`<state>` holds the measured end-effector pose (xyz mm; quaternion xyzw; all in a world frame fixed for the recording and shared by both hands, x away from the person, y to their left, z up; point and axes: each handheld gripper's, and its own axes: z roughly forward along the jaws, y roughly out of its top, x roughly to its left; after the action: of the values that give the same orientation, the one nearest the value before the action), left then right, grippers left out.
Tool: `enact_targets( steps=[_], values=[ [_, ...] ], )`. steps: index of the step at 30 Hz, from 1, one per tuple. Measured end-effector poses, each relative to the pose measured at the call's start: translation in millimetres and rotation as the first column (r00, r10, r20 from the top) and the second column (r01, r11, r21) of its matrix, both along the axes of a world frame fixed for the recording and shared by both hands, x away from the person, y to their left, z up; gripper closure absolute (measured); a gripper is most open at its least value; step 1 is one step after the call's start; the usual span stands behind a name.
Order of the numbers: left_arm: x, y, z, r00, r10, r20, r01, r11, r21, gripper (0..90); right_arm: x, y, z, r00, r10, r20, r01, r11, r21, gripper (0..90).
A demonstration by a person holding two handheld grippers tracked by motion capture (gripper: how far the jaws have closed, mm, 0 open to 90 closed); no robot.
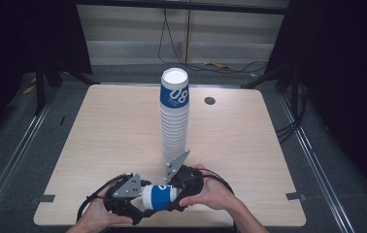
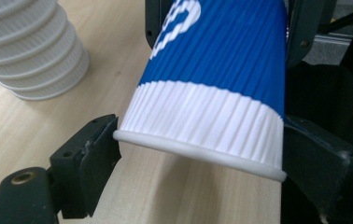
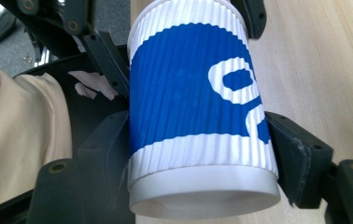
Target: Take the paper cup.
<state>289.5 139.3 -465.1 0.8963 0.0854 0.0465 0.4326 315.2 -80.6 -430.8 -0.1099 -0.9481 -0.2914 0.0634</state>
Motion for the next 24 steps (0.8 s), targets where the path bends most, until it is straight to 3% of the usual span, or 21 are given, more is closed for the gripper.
enact_targets(
  steps=[4, 6, 7, 9, 12, 16, 17, 18, 22, 24],
  values=[
    [0.2, 2.7, 2.8, 0.9999, 0.011, -0.001, -0.011, 0.9987, -0.049, 15.7, 1.2, -0.3, -0.7, 1.0000, -0.001, 0.001, 0.001, 1.0000, 0.006, 27.6],
    [1.0, 7.1, 6.5, 0.9998, 0.022, 0.002, -0.022, 0.9947, -0.100, 15.8, 1.2, -1.3, -0.3, 0.9999, -0.009, 0.006, 0.009, 1.0000, 0.004, 27.6],
    [1.0, 7.1, 6.5, 0.9998, 0.022, 0.002, -0.022, 0.9947, -0.100, 15.8, 1.2, -1.3, -0.3, 0.9999, -0.009, 0.006, 0.009, 1.0000, 0.004, 27.6],
    [1.2, 11.9, 10.9, 0.9992, 0.039, 0.002, -0.038, 0.9867, -0.158, 16.0, 1.0, -3.8, -0.1, 0.9997, -0.021, 0.008, 0.021, 0.9998, 0.005, 27.6],
    [1.3, 14.6, 12.8, 0.9988, 0.048, -0.003, -0.048, 0.9801, -0.193, 15.8, 0.1, -6.3, -0.3, 0.9992, -0.037, 0.017, 0.037, 0.9991, 0.021, 27.5],
    [3.1, 19.3, 14.9, 0.9973, 0.070, -0.021, -0.073, 0.9686, -0.238, 15.7, -1.9, -13.3, -1.6, 0.9977, -0.061, 0.029, 0.059, 0.9960, 0.068, 27.5],
    [3.1, 19.3, 14.9, 0.9973, 0.070, -0.021, -0.073, 0.9686, -0.238, 15.7, -2.4, -15.2, -1.8, 0.9970, -0.072, 0.029, 0.069, 0.9946, 0.077, 27.4],
    [3.9, 20.9, 15.3, 0.9965, 0.074, -0.038, -0.082, 0.9621, -0.260, 15.7, -3.2, -17.0, -1.8, 0.9963, -0.080, 0.030, 0.078, 0.9935, 0.083, 27.5],
    [3.8, 24.1, 17.1, 0.9944, 0.086, -0.063, -0.101, 0.9464, -0.307, 15.7, -6.2, -24.7, -1.3, 0.9909, -0.118, 0.065, 0.107, 0.9824, 0.153, 27.5],
    [3.7, 25.1, 18.5, 0.9944, 0.082, -0.066, -0.099, 0.9413, -0.323, 15.9, -6.8, -28.7, -1.0, 0.9905, -0.125, 0.059, 0.111, 0.9736, 0.200, 27.5]
  ],
)
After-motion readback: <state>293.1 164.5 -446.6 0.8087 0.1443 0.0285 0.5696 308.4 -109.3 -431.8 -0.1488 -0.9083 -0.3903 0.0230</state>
